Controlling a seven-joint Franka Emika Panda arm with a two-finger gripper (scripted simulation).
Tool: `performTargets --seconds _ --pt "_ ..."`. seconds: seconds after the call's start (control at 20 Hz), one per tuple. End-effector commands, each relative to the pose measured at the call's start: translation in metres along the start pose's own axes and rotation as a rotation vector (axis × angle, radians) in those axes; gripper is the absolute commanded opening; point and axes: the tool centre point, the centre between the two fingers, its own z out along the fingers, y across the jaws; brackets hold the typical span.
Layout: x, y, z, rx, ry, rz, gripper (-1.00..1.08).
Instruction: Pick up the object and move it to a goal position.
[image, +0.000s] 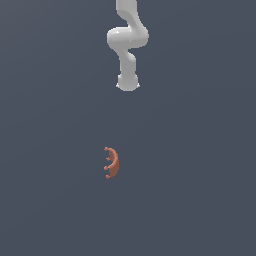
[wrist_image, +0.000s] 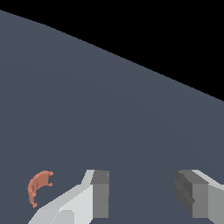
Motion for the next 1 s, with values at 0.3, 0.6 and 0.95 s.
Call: performTargets --seconds 0.3,0.6,0.95 --pt "-0.084 0.002 0.069 0.103 0.081 0.003 0.28" --pt "-0.146 -0.032 0.143 0.207 0.120 0.005 0.28" --pt "-0.211 -0.116 0.241 0.357 0.157 -0.003 0.28"
